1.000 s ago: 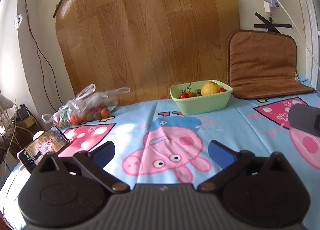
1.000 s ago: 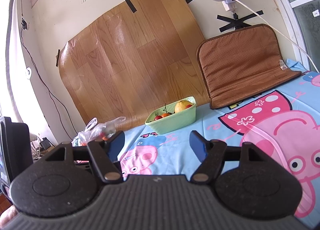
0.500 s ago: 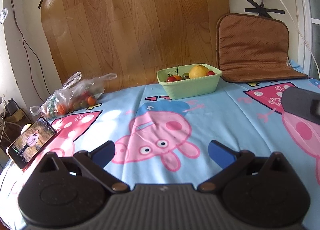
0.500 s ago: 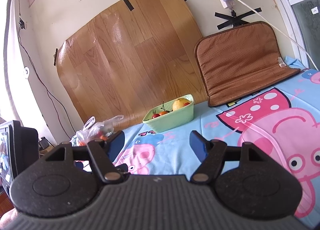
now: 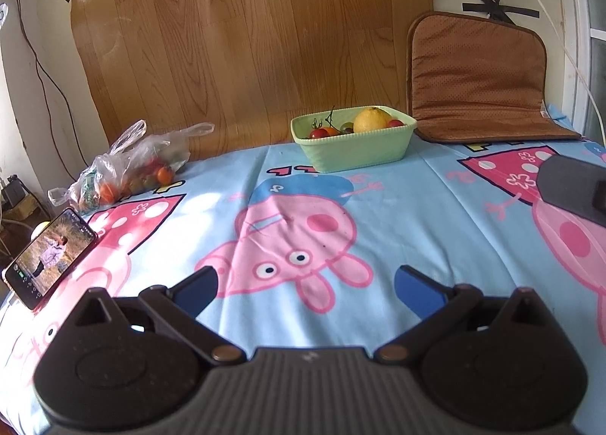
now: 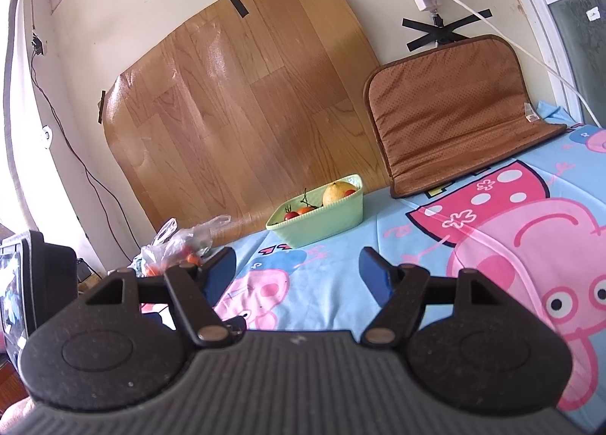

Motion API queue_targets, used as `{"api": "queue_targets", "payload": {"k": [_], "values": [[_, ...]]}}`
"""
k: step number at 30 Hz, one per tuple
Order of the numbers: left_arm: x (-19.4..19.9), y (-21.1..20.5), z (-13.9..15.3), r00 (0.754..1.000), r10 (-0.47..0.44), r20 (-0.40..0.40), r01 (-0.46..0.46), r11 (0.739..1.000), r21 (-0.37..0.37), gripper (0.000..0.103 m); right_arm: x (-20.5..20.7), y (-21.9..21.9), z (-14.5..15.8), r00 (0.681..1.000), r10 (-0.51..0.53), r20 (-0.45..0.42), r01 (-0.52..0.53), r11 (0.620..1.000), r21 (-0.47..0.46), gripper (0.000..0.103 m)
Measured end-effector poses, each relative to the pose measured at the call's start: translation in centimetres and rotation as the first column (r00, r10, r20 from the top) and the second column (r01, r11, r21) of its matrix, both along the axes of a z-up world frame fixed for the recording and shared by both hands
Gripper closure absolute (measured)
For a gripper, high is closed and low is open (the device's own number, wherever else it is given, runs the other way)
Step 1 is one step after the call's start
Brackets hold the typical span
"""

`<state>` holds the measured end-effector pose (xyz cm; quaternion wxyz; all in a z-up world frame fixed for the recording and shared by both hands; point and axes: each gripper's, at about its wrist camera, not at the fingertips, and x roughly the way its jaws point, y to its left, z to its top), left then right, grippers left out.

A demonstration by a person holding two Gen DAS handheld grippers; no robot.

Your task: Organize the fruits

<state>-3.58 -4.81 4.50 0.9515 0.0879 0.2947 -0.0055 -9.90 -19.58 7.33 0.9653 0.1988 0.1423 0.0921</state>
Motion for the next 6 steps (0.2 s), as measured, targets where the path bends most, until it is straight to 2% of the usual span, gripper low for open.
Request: {"api": "queue_targets", "payload": {"k": [6], "values": [[-0.05,-0.16,-0.05,0.999,-0.036,-0.001,0.036,0.999,-0.020,0.000,0.04,-0.04,-0.10,1.000,-0.002,0.000,0.002,1.000,-0.001,0.029]]}}
